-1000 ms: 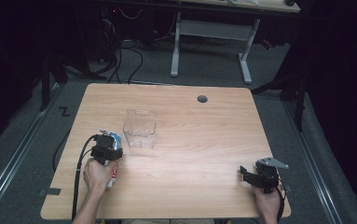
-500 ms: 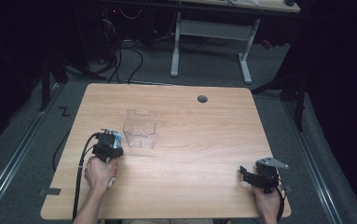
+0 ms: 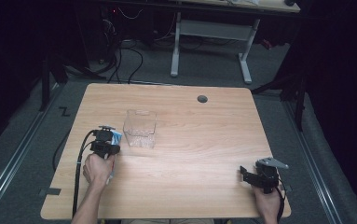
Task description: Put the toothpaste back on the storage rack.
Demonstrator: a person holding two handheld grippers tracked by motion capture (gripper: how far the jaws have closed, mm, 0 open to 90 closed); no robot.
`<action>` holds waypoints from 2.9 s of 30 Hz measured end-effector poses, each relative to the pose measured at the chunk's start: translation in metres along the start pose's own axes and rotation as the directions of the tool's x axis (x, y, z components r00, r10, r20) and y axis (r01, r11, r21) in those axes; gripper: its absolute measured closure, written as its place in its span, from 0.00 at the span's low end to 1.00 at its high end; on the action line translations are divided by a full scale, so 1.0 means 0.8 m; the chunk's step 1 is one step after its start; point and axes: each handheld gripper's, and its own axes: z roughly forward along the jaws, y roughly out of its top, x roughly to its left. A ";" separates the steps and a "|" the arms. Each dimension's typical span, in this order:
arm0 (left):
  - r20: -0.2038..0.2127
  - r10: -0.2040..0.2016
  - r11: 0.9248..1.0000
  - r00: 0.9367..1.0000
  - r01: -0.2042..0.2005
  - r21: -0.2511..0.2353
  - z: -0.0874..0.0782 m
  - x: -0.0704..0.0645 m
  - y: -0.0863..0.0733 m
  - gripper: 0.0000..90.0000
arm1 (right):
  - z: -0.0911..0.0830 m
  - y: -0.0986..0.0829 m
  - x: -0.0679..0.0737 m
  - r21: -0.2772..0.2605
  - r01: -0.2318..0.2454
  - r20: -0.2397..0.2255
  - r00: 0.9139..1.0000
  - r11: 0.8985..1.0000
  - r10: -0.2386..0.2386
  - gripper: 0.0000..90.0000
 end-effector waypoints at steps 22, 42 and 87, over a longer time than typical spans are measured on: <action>0.068 -0.008 0.999 0.998 0.011 -0.036 -0.022 0.012 0.001 0.80 | 0.000 0.000 -0.001 -0.002 0.003 -0.001 1.000 1.000 -0.003 0.32; 0.108 0.036 0.984 0.993 -0.016 -0.179 -0.092 0.022 -0.002 0.80 | 0.000 0.000 0.000 0.000 0.002 -0.001 1.000 1.000 -0.002 0.32; 0.222 0.180 0.926 0.958 -0.090 -0.366 -0.153 -0.028 0.061 0.80 | 0.000 0.000 -0.001 -0.002 0.001 -0.003 1.000 1.000 -0.001 0.32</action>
